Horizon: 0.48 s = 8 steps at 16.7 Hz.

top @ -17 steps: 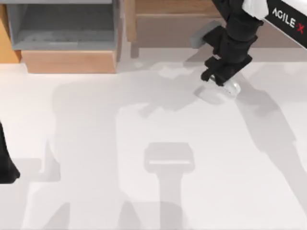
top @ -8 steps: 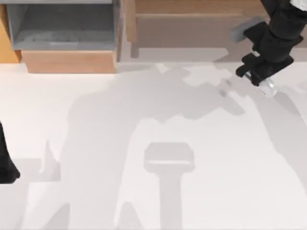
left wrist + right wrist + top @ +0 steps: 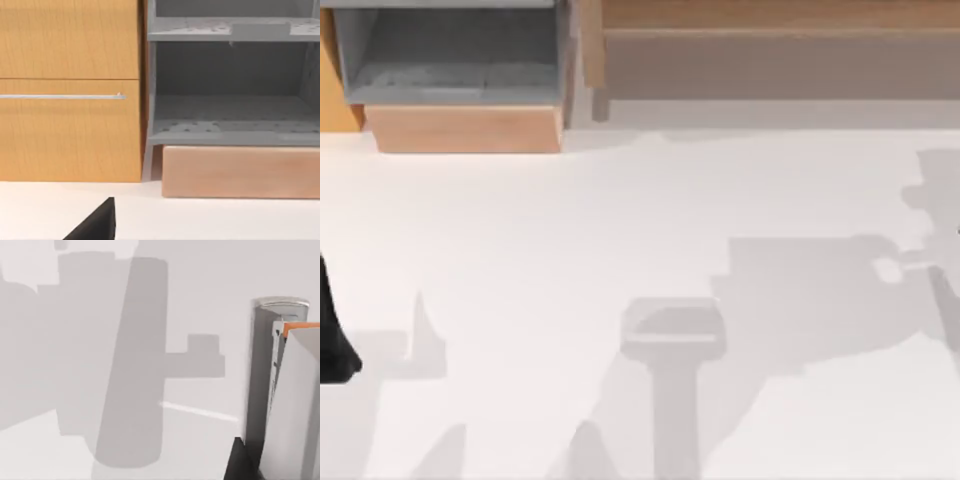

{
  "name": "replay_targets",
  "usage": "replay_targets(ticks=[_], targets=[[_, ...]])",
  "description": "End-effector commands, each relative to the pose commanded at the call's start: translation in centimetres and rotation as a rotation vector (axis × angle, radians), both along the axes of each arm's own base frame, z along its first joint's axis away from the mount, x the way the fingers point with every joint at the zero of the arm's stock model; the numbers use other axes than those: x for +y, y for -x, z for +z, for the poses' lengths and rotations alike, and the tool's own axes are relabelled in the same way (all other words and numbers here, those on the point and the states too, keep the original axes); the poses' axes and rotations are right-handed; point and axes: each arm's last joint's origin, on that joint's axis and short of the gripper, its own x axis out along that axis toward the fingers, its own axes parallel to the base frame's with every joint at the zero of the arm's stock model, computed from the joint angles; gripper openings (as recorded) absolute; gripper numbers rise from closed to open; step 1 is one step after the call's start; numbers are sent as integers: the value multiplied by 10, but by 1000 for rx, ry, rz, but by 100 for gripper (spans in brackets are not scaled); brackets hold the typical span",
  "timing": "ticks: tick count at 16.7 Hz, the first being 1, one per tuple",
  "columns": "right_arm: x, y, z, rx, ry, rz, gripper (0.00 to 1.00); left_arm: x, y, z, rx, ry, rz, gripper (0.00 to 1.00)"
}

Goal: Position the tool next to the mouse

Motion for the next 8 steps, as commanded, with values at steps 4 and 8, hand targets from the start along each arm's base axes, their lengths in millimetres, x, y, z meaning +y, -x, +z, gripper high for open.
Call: replay_targets(ticks=[4, 8], targets=[[-26, 54, -6, -20, 9, -146, 0, 0, 0, 0, 0, 0, 0, 100], [-33, 73, -6, -44, 13, -196, 0, 0, 0, 0, 0, 0, 0, 100]])
